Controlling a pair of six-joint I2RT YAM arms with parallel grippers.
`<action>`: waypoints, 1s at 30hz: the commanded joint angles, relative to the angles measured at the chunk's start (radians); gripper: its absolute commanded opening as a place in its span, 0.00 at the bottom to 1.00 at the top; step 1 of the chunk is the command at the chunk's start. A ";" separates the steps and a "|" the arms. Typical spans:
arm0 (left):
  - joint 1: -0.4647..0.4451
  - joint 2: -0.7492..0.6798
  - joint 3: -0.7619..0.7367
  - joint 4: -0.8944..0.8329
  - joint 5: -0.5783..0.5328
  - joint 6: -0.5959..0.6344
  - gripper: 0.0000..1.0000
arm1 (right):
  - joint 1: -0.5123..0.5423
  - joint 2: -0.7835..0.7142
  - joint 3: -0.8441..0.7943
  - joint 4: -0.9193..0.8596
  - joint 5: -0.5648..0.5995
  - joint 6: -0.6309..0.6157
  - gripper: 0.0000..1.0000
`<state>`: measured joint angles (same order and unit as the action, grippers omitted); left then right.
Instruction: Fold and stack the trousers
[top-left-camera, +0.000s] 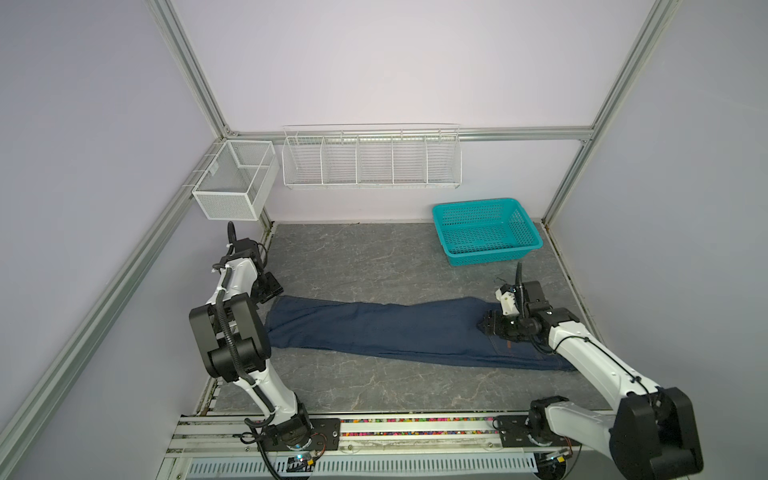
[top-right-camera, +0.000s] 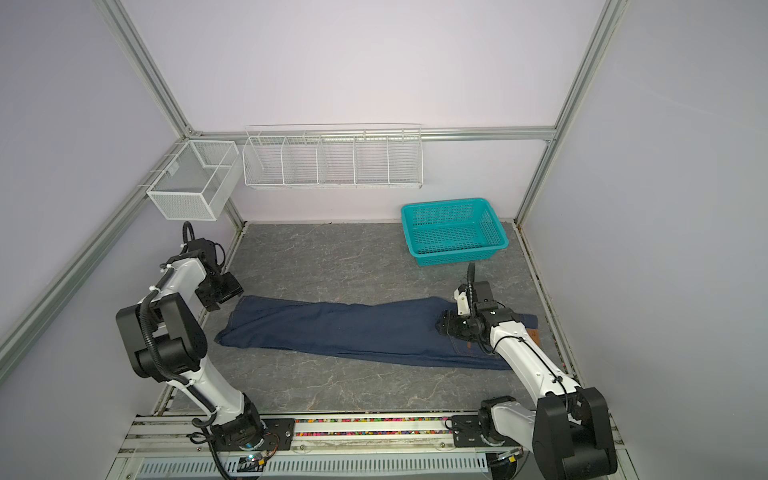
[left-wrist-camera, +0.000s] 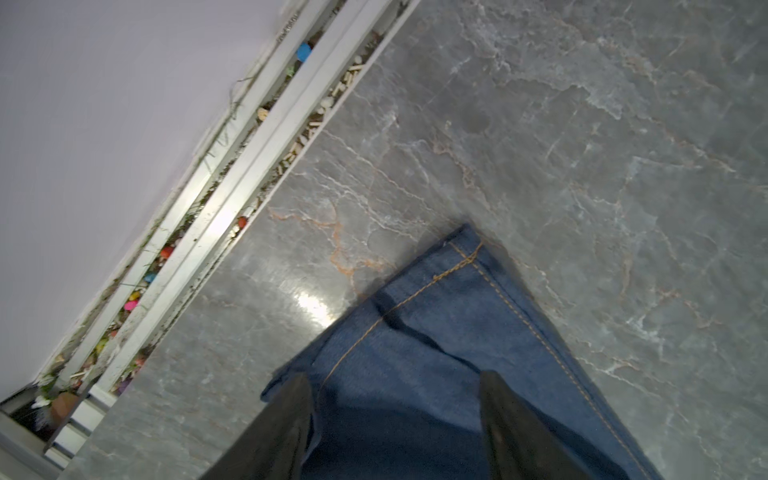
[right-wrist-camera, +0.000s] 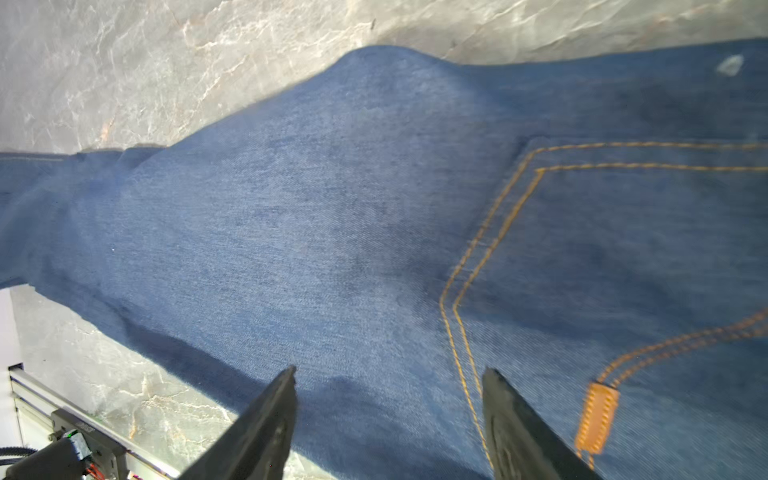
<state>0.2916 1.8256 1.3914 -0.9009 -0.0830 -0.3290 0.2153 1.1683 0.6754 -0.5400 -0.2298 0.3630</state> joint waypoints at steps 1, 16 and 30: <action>-0.013 0.067 0.054 0.006 0.012 -0.034 0.63 | 0.046 0.024 -0.020 0.043 0.012 0.019 0.73; -0.014 0.150 0.033 -0.038 -0.066 -0.244 0.44 | 0.113 0.070 -0.079 0.067 0.018 0.046 0.73; -0.036 0.158 -0.023 -0.032 -0.117 -0.237 0.37 | 0.113 0.174 -0.057 0.104 -0.009 0.025 0.73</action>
<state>0.2382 1.9751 1.3811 -0.9173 -0.1612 -0.5610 0.3225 1.3151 0.6163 -0.4473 -0.2256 0.3958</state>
